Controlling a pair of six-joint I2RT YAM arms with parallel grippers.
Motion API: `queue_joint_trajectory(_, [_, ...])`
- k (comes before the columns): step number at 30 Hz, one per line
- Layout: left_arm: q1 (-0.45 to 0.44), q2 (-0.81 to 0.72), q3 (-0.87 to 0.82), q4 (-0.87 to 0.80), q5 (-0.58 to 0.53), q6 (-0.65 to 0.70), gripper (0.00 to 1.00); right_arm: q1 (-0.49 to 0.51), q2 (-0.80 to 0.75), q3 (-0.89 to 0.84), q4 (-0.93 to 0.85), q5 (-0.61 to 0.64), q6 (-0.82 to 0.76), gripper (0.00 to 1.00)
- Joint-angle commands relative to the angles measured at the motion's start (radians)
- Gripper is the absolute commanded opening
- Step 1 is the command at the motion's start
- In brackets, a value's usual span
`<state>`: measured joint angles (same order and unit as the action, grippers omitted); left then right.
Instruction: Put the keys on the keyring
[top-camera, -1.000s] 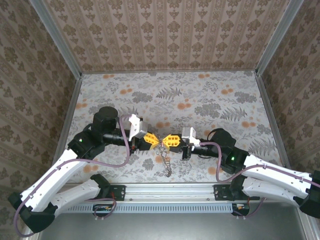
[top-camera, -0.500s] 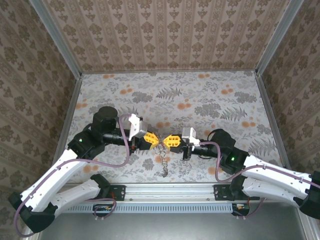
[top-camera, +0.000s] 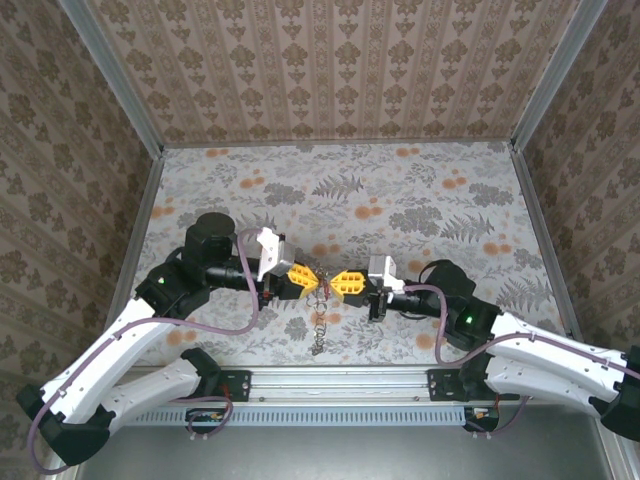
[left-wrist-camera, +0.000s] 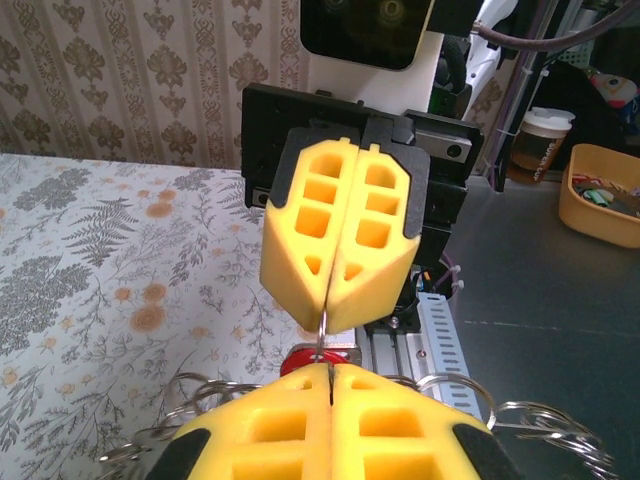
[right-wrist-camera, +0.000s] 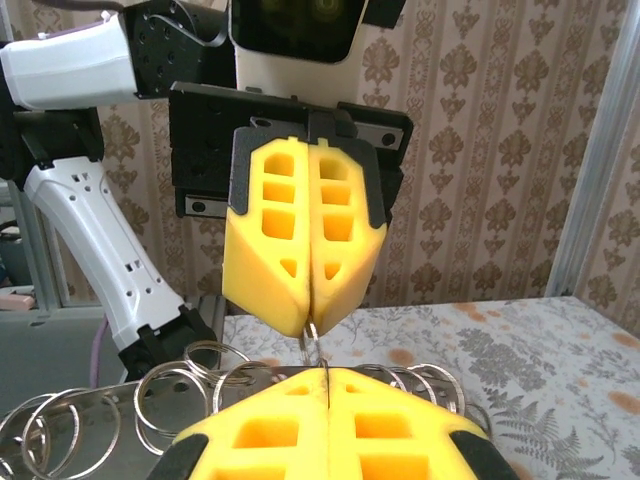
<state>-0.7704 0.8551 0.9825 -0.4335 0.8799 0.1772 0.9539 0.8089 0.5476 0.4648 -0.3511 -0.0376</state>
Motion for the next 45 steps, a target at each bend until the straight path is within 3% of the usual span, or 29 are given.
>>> queue_joint_trajectory(1, [0.001,-0.023,0.011,0.044,0.048,0.003,0.0,-0.013,-0.022,-0.015,0.02,0.008,0.028,0.0])
queue_joint_trajectory(22, [0.002,0.002,-0.015,0.101,0.005,-0.042,0.0,-0.021,-0.013,-0.039,0.066,-0.015,0.055,0.0])
queue_joint_trajectory(31, [0.001,0.069,-0.006,-0.074,-0.286,-0.012,0.0,-0.069,-0.194,-0.13,-0.057,0.209,0.087,0.0])
queue_joint_trajectory(35, [-0.052,0.135,-0.013,-0.118,-0.378,0.005,0.0,-0.113,-0.278,-0.168,-0.114,0.269,0.114,0.0])
queue_joint_trajectory(45, [-0.047,0.156,-0.034,-0.027,-0.298,-0.029,0.0,-0.142,-0.242,-0.183,-0.067,0.147,0.131,0.0])
